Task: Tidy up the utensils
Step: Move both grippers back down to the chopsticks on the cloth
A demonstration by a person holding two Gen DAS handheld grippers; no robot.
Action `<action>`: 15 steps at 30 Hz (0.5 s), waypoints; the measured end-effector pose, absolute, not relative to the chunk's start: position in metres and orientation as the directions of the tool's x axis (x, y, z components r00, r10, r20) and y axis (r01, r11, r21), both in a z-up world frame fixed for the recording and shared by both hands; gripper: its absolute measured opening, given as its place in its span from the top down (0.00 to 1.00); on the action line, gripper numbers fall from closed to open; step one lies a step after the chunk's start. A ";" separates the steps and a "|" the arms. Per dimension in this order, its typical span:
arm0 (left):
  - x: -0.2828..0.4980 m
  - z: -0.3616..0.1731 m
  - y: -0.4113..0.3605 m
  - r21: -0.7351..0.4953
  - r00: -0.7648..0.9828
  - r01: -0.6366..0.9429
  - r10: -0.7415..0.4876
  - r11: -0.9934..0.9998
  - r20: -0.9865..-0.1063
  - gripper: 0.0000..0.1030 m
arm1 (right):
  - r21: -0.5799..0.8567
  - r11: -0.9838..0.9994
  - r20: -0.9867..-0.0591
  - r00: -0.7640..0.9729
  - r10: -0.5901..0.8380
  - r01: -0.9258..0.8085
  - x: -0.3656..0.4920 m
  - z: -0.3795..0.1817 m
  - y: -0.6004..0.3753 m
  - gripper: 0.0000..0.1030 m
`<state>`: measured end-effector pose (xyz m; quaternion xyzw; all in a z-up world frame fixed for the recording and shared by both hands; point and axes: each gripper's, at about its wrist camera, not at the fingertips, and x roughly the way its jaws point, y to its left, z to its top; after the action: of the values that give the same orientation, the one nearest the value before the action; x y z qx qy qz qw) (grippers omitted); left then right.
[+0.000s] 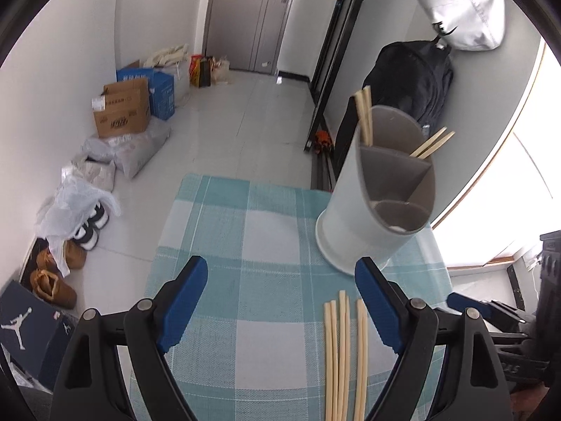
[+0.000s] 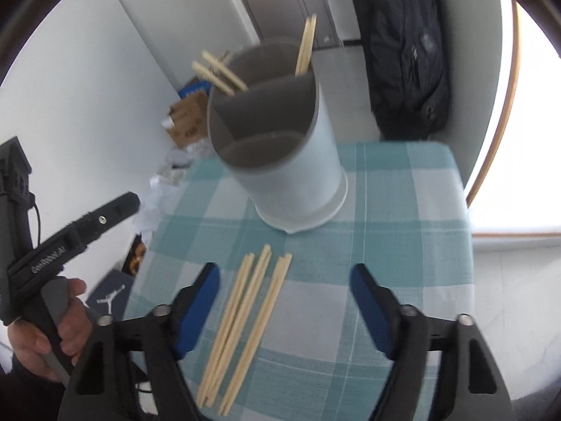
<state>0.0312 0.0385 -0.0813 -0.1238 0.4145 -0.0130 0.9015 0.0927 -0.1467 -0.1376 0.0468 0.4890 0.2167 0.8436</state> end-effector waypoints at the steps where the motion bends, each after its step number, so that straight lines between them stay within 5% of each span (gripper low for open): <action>1: 0.033 -0.083 0.041 -0.248 0.645 -0.083 -0.137 0.965 -0.752 0.20 | 0.280 0.906 -0.822 0.407 0.397 -0.318 0.096 -0.145 -0.143 0.39; 6: 0.036 -0.087 0.046 -0.226 0.629 -0.103 -0.112 0.969 -0.769 0.20 | 0.309 0.891 -0.875 0.268 0.403 -0.333 0.110 -0.177 -0.126 0.58; 10: 0.040 -0.094 0.053 -0.238 0.609 -0.124 -0.116 0.963 -0.785 0.20 | 0.194 0.912 -0.915 0.269 0.301 -0.361 0.118 -0.189 -0.110 0.68; 15: 0.041 -0.097 0.062 -0.277 0.592 -0.146 -0.141 0.950 -0.794 0.20 | 0.127 0.915 -0.941 0.244 0.233 -0.384 0.125 -0.199 -0.097 0.71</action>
<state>0.0405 0.0622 -0.0970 -0.1586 0.4518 0.0014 0.8779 0.1252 -0.0969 -0.1989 -0.0648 0.5827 0.1962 0.7860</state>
